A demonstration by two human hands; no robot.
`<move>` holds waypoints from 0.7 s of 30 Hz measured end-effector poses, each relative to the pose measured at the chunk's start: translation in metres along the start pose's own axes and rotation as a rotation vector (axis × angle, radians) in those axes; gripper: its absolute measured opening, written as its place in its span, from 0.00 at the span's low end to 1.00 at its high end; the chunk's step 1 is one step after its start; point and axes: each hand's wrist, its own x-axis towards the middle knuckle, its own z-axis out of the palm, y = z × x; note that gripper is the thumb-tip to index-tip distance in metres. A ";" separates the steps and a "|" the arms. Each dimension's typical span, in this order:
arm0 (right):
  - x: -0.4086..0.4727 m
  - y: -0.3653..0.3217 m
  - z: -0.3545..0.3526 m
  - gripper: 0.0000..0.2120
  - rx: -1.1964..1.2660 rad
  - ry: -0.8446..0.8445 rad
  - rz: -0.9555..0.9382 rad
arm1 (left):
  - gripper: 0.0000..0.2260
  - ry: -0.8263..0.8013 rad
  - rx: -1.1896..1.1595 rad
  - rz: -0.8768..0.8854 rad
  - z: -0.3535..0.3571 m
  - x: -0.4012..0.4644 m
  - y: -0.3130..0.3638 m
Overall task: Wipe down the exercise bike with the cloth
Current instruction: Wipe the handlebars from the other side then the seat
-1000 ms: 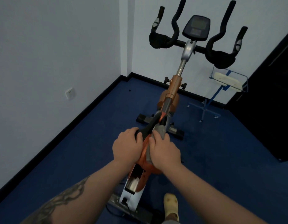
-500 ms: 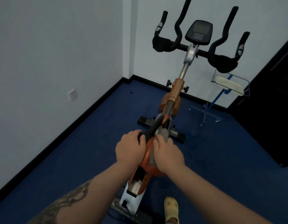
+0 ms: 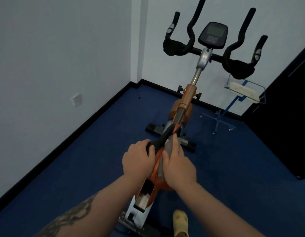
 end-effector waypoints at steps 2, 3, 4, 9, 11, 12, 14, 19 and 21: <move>-0.008 0.002 0.002 0.29 -0.065 0.001 -0.011 | 0.17 0.002 0.003 -0.001 0.000 0.001 0.000; -0.006 0.003 0.001 0.29 -0.087 -0.007 -0.013 | 0.17 -0.001 0.005 -0.002 0.000 0.001 0.000; 0.000 0.003 -0.001 0.28 -0.088 -0.019 -0.016 | 0.17 -0.003 0.007 -0.003 0.000 0.001 0.000; 0.042 -0.007 -0.014 0.26 -0.041 -0.098 0.072 | 0.16 -0.004 0.006 -0.004 -0.002 -0.001 0.002; 0.038 -0.010 -0.014 0.25 -0.039 -0.102 0.076 | 0.16 -0.005 0.005 -0.002 -0.002 -0.002 0.001; 0.029 -0.008 -0.011 0.26 -0.049 -0.092 0.059 | 0.15 -0.003 0.001 -0.001 -0.001 -0.002 0.001; 0.006 -0.003 -0.003 0.27 -0.101 -0.061 0.001 | 0.15 0.002 -0.002 0.002 -0.001 -0.001 0.000; 0.011 0.001 -0.005 0.29 -0.113 -0.056 0.010 | 0.16 0.002 0.000 0.000 -0.002 0.000 0.001; 0.032 -0.002 -0.011 0.29 -0.073 -0.098 0.054 | 0.15 0.002 -0.003 -0.001 -0.002 0.000 0.002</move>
